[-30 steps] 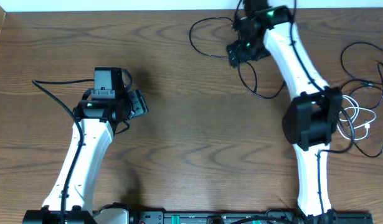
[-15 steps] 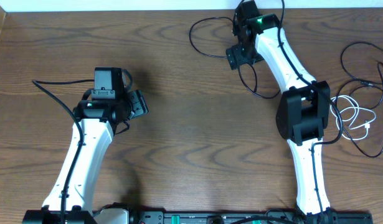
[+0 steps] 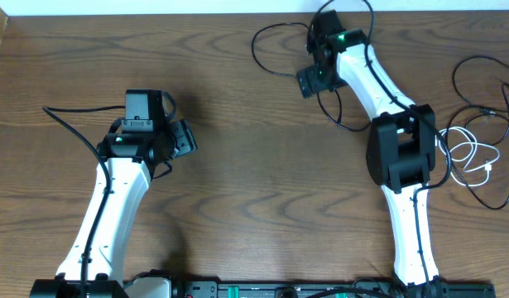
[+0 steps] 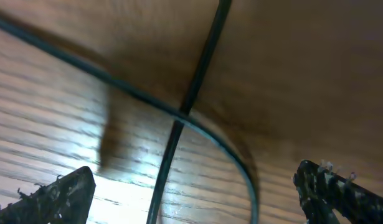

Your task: Untangle cables

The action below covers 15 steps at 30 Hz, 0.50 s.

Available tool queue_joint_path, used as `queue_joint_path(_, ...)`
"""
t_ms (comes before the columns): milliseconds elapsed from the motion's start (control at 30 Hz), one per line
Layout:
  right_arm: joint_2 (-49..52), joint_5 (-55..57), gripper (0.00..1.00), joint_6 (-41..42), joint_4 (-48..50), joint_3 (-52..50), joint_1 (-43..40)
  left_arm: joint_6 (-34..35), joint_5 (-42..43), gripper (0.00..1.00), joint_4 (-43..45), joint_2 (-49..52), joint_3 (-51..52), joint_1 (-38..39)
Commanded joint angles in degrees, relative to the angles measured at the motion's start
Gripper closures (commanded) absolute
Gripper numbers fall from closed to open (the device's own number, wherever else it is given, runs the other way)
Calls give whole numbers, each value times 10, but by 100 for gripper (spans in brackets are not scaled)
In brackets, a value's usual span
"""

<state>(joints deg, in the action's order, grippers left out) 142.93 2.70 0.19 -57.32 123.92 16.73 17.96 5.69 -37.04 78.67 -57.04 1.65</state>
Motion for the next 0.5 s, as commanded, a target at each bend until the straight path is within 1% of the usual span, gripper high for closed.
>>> queue_joint_path(0, 7, -15, 1, -7, 1, -15, 2, -3, -3, 30, 0, 1, -12, -2)
queue_joint_path(67, 7, -23, 2, -7, -5, -15, 2, -3, -3, 30, 0, 1, -12, -2)
queue_joint_path(167, 7, -43, 18, -5, -37, -15, 2, -3, -3, 30, 0, 1, -12, -2)
queue_joint_path(233, 7, -49, 25, 2, -63, -15, 2, -3, -3, 30, 0, 1, -12, -2)
queue_joint_path(367, 7, -48, 45, 3, -127, -15, 2, -3, -3, 30, 0, 1, -12, -2)
queue_joint_path(433, 7, -48, 56, 18, -151, -15, 2, -3, -3, 30, 0, 1, -12, -2)
queue_joint_path(467, 7, -48, 67, 31, -165, -15, 2, -3, -3, 30, 0, 1, -12, -2)
